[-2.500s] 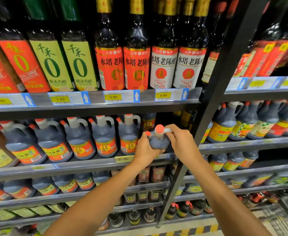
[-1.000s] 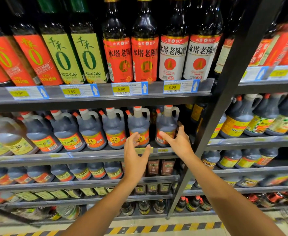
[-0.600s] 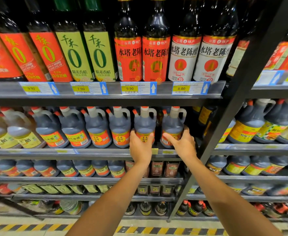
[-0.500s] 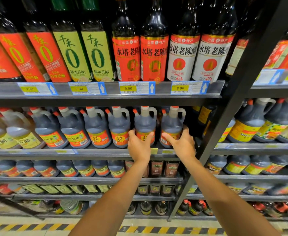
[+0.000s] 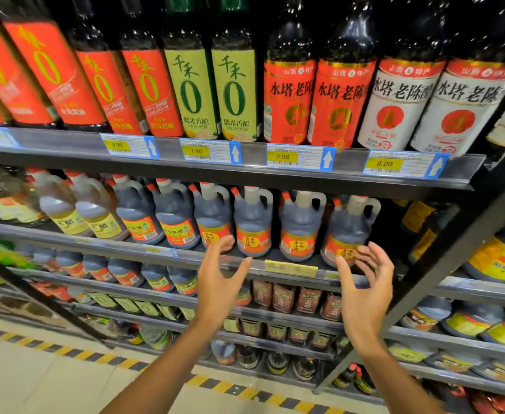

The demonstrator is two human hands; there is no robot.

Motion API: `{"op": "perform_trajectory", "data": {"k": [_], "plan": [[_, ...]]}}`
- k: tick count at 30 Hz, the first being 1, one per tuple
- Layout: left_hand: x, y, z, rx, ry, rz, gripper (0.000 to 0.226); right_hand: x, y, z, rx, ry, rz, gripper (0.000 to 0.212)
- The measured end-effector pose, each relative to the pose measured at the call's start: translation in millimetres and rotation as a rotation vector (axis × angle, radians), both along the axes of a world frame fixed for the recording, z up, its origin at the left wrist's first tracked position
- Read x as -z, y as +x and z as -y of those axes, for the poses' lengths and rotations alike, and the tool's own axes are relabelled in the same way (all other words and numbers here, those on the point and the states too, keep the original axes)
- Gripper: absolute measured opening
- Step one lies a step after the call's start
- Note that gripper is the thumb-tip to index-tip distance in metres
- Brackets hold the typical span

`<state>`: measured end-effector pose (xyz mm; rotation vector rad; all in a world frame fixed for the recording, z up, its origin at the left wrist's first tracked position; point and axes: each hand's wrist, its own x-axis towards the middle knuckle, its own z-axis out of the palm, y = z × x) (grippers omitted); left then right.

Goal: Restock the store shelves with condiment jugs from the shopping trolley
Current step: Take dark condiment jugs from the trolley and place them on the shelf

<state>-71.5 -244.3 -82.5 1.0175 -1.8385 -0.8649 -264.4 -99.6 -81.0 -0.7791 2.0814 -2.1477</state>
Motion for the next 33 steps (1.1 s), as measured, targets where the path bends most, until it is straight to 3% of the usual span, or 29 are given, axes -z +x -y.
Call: {"op": "perform_trajectory", "data": {"k": [4, 8, 12, 14, 21, 25, 28, 33], "plan": [[-3.2, 44.3, 52.1, -0.024, 0.019, 0.021, 0.065, -9.7, 45.6, 36.9, -0.234, 0.208, -0.140, 0.045], [5.8, 51.1, 77.7, 0.034, 0.233, 0.049, 0.090, -3.2, 81.7, 97.5, -0.284, 0.413, -0.068, 0.076], [18.7, 40.7, 97.3, 0.104, 0.326, 0.097, 0.102, 10.3, 95.1, 138.9, -0.106, 0.554, -0.070, 0.098], [19.8, 32.3, 101.7, 0.102, 0.359, 0.105, 0.101, 16.2, 98.0, 150.0, -0.052, 0.604, -0.064, 0.099], [12.8, 7.5, 104.2, -0.093, 0.458, 0.000, 0.089, 10.7, 106.2, 168.8, 0.075, 0.714, -0.123, 0.065], [14.2, -2.8, 102.0, -0.222, 0.508, -0.097, 0.080, 10.1, 100.2, 163.5, 0.057, 0.753, -0.193, 0.065], [16.0, -4.6, 102.1, -0.296, 0.471, -0.045, 0.078, 12.8, 93.8, 161.8, 0.054, 0.744, -0.197, 0.067], [21.4, 2.3, 107.2, -0.208, 0.433, -0.042, 0.067, 20.9, 86.7, 157.8, 0.020, 0.652, -0.105, 0.069]]}}
